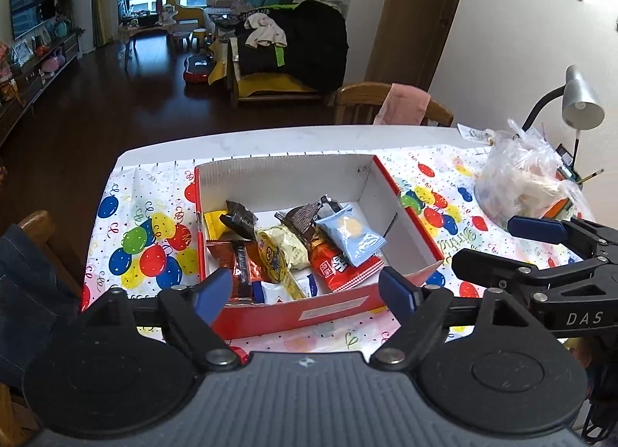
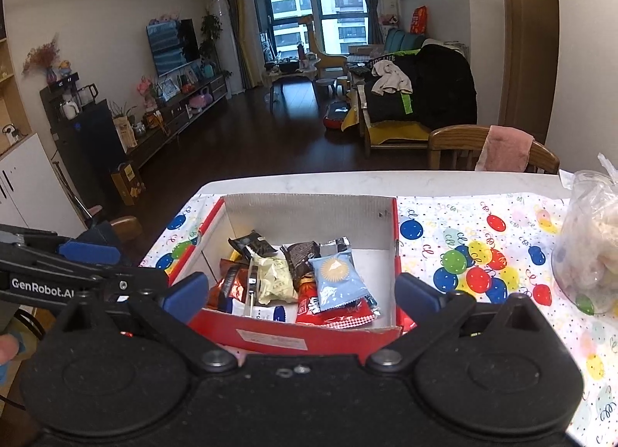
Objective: Organize snacks
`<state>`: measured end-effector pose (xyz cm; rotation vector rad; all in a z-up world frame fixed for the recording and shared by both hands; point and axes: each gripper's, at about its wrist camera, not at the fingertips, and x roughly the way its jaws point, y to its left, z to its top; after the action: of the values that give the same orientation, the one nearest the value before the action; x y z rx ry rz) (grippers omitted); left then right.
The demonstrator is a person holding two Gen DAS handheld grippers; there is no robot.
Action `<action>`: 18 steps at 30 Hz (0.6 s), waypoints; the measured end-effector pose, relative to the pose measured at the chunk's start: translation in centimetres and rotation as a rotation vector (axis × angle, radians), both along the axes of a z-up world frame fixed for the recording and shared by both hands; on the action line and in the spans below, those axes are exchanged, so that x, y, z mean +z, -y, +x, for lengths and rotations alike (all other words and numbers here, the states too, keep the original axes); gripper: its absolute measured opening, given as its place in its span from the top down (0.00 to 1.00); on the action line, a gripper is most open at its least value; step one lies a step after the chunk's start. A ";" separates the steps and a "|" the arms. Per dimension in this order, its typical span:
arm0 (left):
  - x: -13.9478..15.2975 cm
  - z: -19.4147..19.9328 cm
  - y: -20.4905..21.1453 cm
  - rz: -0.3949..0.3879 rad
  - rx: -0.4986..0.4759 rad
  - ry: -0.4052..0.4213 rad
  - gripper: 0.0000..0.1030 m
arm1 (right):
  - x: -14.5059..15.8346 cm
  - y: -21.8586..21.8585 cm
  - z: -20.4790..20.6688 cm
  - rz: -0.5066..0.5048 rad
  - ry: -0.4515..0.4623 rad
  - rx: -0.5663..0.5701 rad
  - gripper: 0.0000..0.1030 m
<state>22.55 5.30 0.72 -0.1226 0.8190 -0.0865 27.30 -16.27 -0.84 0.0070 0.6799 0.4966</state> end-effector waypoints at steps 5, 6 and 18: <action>0.4 -0.6 0.2 -0.002 0.012 0.020 0.13 | 0.3 0.3 -0.6 0.012 0.015 -0.003 0.00; 0.5 -0.7 0.2 -0.003 0.017 0.023 0.11 | 0.4 0.4 -0.7 0.014 0.017 -0.004 0.00; 0.7 -1.2 0.0 -0.005 0.064 0.037 0.05 | 0.5 1.2 -0.7 0.067 -0.005 -0.006 0.00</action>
<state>21.37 5.34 1.47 -0.1519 0.7772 -0.0301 26.61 -17.50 -0.35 0.0737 0.6678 0.5133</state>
